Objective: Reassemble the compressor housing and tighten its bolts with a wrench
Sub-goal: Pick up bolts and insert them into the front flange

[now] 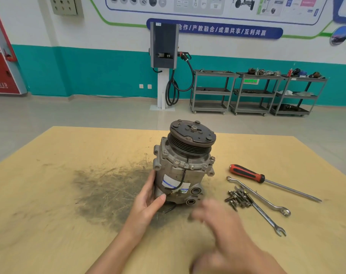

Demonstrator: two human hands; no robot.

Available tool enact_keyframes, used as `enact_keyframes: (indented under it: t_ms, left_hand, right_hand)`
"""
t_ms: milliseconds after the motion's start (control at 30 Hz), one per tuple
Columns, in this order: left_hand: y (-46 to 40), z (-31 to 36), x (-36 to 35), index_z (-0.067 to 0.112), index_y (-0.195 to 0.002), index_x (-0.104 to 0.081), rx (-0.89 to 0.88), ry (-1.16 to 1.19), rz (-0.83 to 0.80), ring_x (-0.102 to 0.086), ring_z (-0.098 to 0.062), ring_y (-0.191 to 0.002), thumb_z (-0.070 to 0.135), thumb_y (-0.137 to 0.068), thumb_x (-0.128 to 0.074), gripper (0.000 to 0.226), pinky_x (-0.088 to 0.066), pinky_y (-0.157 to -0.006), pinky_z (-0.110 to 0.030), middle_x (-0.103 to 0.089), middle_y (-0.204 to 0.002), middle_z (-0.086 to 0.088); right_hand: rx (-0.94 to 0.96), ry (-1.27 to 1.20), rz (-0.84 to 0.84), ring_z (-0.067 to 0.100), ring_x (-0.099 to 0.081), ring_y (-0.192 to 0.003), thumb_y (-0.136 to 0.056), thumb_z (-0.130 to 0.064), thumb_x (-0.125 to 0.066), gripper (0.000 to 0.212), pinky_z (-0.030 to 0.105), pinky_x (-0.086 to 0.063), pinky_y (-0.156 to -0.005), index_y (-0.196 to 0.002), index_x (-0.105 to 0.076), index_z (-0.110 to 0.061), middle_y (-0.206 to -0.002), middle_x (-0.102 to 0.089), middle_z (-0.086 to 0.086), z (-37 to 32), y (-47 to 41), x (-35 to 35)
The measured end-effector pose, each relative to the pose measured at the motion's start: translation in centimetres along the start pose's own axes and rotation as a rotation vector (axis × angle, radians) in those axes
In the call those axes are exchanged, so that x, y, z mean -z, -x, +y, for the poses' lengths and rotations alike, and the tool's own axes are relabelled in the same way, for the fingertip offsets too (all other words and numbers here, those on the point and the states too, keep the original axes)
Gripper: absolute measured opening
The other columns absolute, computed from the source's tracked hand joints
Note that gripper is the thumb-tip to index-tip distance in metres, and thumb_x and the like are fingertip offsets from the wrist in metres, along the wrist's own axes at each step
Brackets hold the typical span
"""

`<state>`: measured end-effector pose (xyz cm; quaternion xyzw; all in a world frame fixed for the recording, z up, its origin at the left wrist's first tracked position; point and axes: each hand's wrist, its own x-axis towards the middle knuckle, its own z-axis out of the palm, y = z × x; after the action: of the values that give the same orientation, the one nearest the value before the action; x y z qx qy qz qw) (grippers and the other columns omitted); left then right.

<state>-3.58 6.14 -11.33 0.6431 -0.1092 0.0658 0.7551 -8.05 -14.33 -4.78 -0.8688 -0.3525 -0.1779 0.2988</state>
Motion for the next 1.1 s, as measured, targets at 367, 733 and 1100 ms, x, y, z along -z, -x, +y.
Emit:
enact_keyframes:
  t_ms: [367,733,1100]
  left_hand:
    - [0.0,0.2,0.5,0.036,-0.143,-0.035,0.018,0.024,-0.003,-0.037,0.008,-0.141,0.022,-0.084,-0.068,0.069,-0.036,-0.11,-0.012,-0.045,-0.145,0.03]
    - [0.0,-0.3,0.6,0.031,-0.149,-0.03,0.018,0.021,-0.023,-0.036,0.006,-0.142,0.015,-0.085,-0.062,0.074,-0.036,-0.108,-0.011,-0.047,-0.147,0.028]
    - [-0.2,-0.7,0.7,0.032,-0.149,-0.03,0.017,0.029,-0.03,-0.037,0.008,-0.141,0.016,-0.084,-0.064,0.075,-0.038,-0.107,-0.01,-0.048,-0.146,0.03]
  right_hand:
    - [0.346,0.128,-0.381,0.005,-0.057,-0.103,-0.105,-0.038,-0.036,0.032,0.022,-0.047,-0.082,-0.13,-0.055,-0.041,-0.121,-0.06,-0.011,-2.0,5.9,-2.4]
    - [0.28,0.092,-0.48,0.01,-0.049,-0.079,-0.104,-0.028,-0.045,0.021,0.018,-0.044,-0.064,-0.103,-0.066,-0.023,-0.091,-0.05,-0.004,-2.3,5.1,-3.0]
    - [-0.138,0.374,-0.393,0.019,-0.051,-0.107,-0.101,-0.042,-0.036,0.025,0.034,-0.043,-0.079,-0.114,-0.045,-0.022,-0.114,-0.053,-0.005,1.4,2.2,-2.0]
